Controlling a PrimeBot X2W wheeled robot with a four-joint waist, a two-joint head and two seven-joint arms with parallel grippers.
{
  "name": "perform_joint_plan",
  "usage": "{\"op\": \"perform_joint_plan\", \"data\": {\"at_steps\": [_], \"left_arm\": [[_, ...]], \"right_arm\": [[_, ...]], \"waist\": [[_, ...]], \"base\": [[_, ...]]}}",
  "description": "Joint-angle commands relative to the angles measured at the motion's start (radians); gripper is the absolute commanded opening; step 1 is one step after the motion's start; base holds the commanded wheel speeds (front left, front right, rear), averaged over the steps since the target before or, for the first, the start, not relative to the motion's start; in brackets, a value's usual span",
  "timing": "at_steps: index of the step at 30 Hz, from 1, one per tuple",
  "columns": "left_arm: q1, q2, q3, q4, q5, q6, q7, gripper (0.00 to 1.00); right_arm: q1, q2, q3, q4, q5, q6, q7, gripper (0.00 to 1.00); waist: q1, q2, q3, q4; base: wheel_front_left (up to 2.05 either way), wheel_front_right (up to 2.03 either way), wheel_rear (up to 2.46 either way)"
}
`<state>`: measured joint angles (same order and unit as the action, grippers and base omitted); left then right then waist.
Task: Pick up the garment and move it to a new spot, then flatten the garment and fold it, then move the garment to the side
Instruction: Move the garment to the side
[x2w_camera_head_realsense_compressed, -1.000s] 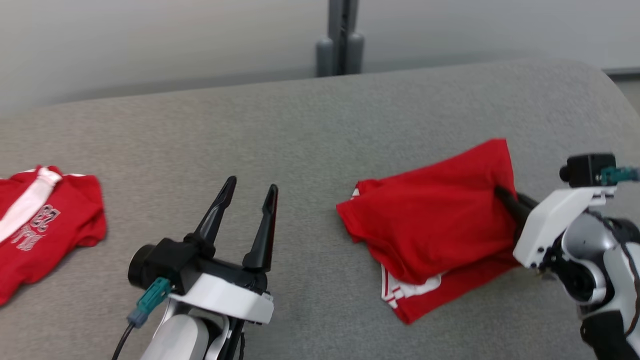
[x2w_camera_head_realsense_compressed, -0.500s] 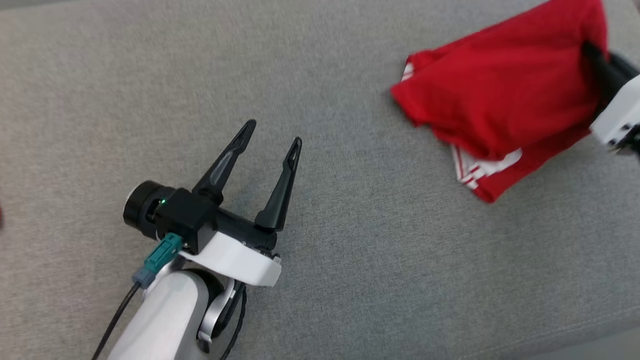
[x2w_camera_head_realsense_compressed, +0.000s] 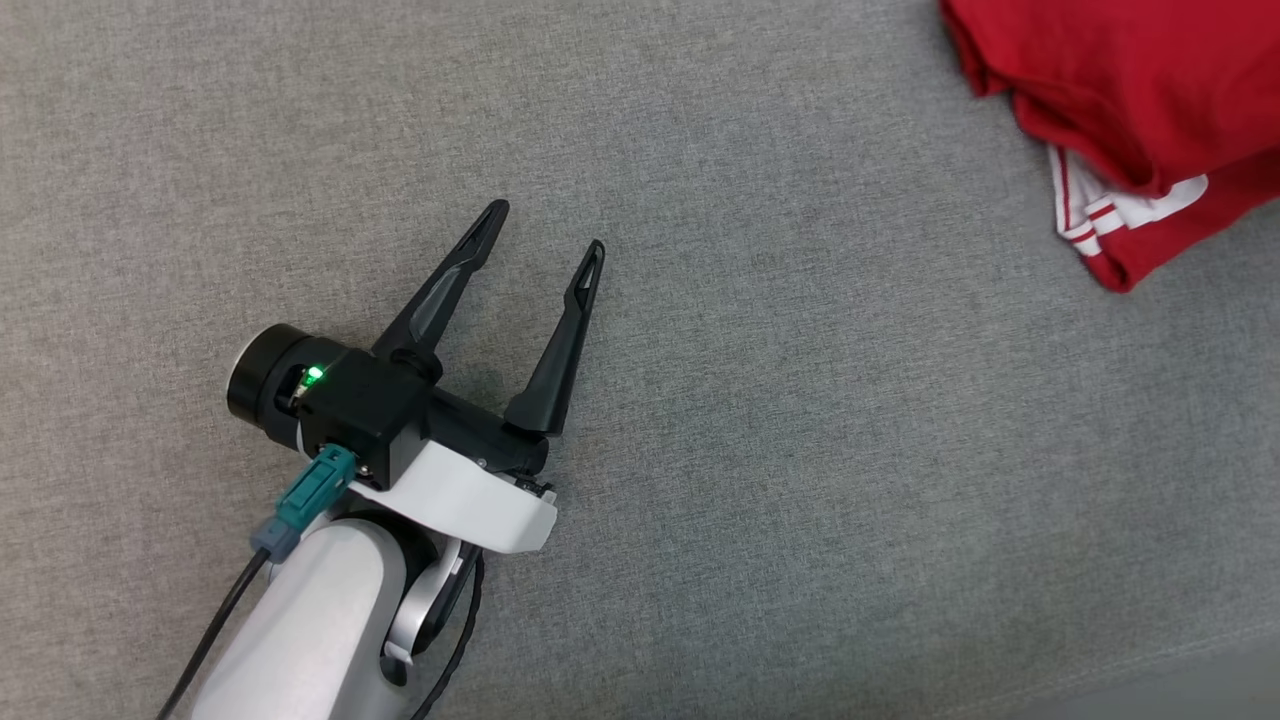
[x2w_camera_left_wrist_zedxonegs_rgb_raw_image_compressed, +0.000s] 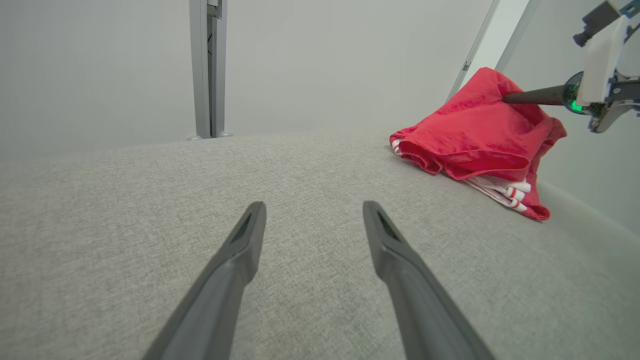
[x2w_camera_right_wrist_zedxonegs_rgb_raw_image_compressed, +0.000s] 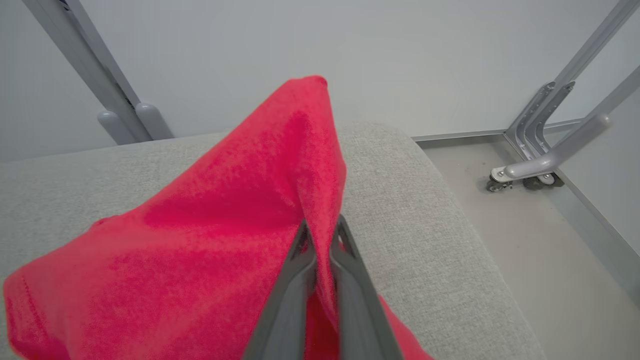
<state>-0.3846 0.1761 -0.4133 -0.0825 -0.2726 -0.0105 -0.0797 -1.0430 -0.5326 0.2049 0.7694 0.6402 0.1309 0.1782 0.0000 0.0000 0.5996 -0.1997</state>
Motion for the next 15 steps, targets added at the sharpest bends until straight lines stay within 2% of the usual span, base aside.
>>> {"op": "perform_joint_plan", "data": {"at_steps": [1, 7, 8, 9, 10, 15], "left_arm": [[-0.022, 0.004, 0.003, -0.005, 0.007, 0.004, -0.002, 1.00], [-0.021, 0.004, -0.001, -0.002, 0.002, 0.008, -0.008, 1.00], [-0.021, 0.003, -0.002, 0.000, 0.000, 0.009, -0.008, 1.00], [-0.021, 0.002, -0.002, 0.003, -0.002, 0.009, -0.012, 1.00], [-0.021, 0.000, -0.003, 0.005, -0.004, 0.011, -0.013, 1.00], [-0.017, -0.013, -0.007, 0.024, -0.016, 0.011, -0.033, 1.00]], "right_arm": [[-0.020, -0.018, -0.006, 0.024, -0.015, 0.000, -0.007, 0.00], [-0.080, -0.024, -0.042, 0.156, -0.078, 0.000, -0.040, 0.00], [-0.091, -0.022, -0.045, 0.175, -0.088, 0.000, -0.050, 0.28], [-0.098, -0.018, -0.047, 0.187, -0.097, 0.000, -0.060, 0.82], [-0.103, -0.015, -0.051, 0.202, -0.106, 0.000, -0.072, 1.00], [-0.123, -0.017, -0.043, 0.253, -0.152, 0.000, -0.139, 1.00]], "waist": [[0.0000, 0.0000, 0.003, 0.003], [0.0000, 0.0000, 0.004, 0.015], [0.0000, 0.0000, 0.002, 0.018], [0.0000, 0.0000, -0.002, 0.021], [0.0000, 0.0000, -0.006, 0.023], [0.0000, 0.0000, -0.041, 0.036]], "base": [[0.00, 0.00, 0.00], [0.00, 0.00, 0.00], [0.00, 0.00, 0.00], [0.00, 0.00, 0.00], [0.00, 0.00, 0.00], [0.00, 0.00, 0.00]]}}
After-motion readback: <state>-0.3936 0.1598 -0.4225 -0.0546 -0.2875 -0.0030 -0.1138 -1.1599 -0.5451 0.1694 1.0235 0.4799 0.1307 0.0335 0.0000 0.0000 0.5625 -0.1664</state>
